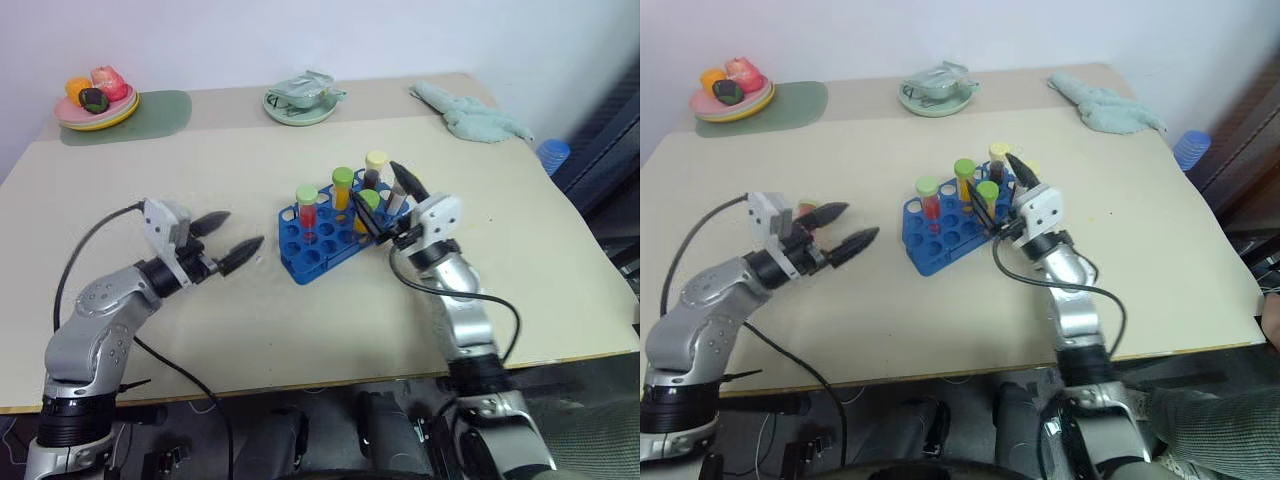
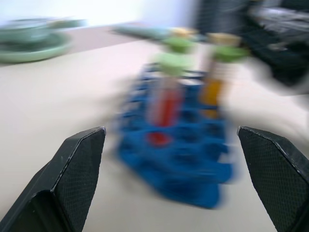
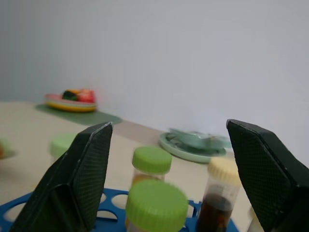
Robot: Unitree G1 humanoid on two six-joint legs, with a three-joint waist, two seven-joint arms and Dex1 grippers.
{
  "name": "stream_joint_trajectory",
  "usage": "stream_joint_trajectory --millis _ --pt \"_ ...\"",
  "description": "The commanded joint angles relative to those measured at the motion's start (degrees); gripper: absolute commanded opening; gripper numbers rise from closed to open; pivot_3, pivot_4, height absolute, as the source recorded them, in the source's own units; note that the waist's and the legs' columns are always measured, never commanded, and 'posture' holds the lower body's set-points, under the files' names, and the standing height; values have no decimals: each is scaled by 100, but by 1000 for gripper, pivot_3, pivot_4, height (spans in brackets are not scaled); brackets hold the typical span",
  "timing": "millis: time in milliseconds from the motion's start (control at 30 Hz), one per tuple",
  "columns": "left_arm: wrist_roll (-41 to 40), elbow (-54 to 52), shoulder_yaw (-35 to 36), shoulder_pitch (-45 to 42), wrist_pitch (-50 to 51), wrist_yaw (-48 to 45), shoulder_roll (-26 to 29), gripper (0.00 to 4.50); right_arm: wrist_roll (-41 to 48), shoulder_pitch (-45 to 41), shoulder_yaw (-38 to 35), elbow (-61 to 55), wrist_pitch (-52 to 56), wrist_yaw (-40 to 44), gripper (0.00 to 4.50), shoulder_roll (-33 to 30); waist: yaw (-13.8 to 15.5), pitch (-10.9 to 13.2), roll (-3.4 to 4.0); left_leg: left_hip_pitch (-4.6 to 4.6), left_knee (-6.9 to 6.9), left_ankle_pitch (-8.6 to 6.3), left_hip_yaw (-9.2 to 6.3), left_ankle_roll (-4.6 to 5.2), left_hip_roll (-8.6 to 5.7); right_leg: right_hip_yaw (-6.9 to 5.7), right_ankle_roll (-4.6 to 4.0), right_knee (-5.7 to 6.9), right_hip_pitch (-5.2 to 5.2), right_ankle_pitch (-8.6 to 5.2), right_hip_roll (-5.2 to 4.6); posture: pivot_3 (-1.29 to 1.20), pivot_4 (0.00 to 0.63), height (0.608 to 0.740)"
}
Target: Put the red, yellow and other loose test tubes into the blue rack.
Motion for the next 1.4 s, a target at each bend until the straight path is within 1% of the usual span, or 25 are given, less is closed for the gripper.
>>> stream_joint_trajectory --millis 33,67,133,200,267,300,367,433,500,600,700,767,933,1100,1333,1400 --pt "19 -85 347 -415 525 724 89 4500 752 318 -138 -1423 1321 515 3824 -738 14 0 0 -1 0 0 0 0 0 0 0 -1 1 0 0 0 150 740" --pt "33 -43 388 -557 729 917 121 4500 907 431 -207 -1699 1597 696 3824 -1048 15 -1 -3 -2 1 0 0 1 0 0 0 -2 1 0 -1 0 150 740" --pt "6 107 533 -1026 1513 1568 135 4500 1339 654 -443 -2184 2170 1078 3824 -1703 44 1 -4 -3 1 -1 -2 1 0 -1 0 -6 4 0 -1 0 150 740" --pt "54 389 602 -1716 2743 2259 207 4500 1891 772 -721 -2537 2671 1477 3824 -2292 74 5 -12 -3 4 -2 -2 4 -1 -2 1 -9 7 0 -2 0 150 740" --pt "105 799 567 -2355 3492 2491 313 4500 2417 758 -955 -2745 3124 1832 3824 -2777 76 7 -16 -4 9 -2 -2 4 -1 -4 2 -5 6 0 -1 0 150 740" --pt "164 1110 468 -2697 3940 2536 417 4500 2602 699 -1032 -2799 3295 1982 3824 -2976 78 7 -16 -3 8 -3 -2 4 0 -4 3 -6 7 0 -1 0 150 740" --pt "306 1661 254 -3239 4477 2536 580 4500 2852 571 -1113 -2852 3524 2221 3824 -3261 70 8 -20 -4 9 -3 -1 4 0 -6 3 -4 4 0 0 0 150 740" --pt "487 2454 204 -3915 5207 2655 605 4500 3118 406 -1151 -2876 3768 2448 3824 -3482 85 9 -21 -3 6 -3 -1 4 1 -6 4 -6 5 0 -1 0 150 740" --pt "692 3130 140 -4410 5613 2718 619 4500 3343 247 -1151 -2883 3997 2592 3824 -3621 102 11 -25 -6 10 -3 -3 4 0 -10 4 -6 5 0 -2 0 150 740" --pt "1033 4058 -45 -4980 5671 2727 669 4500 3711 -119 -1141 -2815 4386 2648 3824 -3712 115 12 -28 -9 10 -4 -3 5 -2 -10 4 -7 2 0 -5 0 150 740" --pt "1345 5037 -427 -5457 5437 2562 724 4500 3755 -602 -990 -2608 4543 2748 3824 -3669 122 15 -33 -12 11 -4 -3 4 -2 -11 4 -7 -1 0 -6 0 150 740" --pt "1534 5513 -674 -5628 5157 2415 704 4500 3709 -828 -894 -2492 4617 2750 3824 -3597 131 15 -35 -12 11 -5 -3 4 -2 -11 4 -7 0 0 -7 0 150 740" --pt "1946 6629 -1003 -5950 4537 2135 561 4500 3670 -1126 -711 -2399 4829 2687 3824 -3497 131 15 -36 -18 10 -5 -3 3 -4 -12 4 -9 -5 0 -11 0 150 740" --pt "2211 7537 -917 -6265 4296 2238 362 4500 3672 -1198 -642 -2451 5092 2694 3824 -3573 133 21 -46 -22 13 -5 -4 4 -5 -13 4 -8 -7 0 -12 0 150 740" --pt "2389 8312 -728 -6563 3677 2460 220 4500 3639 -1291 -572 -2498 5165 2631 3824 -3428 124 21 -46 -25 15 -5 -3 4 -5 -12 5 -6 -10 1 -22 0 150 740" --pt "2407 8459 -675 -6615 3586 2502 195 3969 3624 -1285 -569 -2477 5142 2648 3870 -3415 120 21 -46 -25 15 -5 -3 4 -5 -13 5 -6 -11 1 -23 0 150 740"
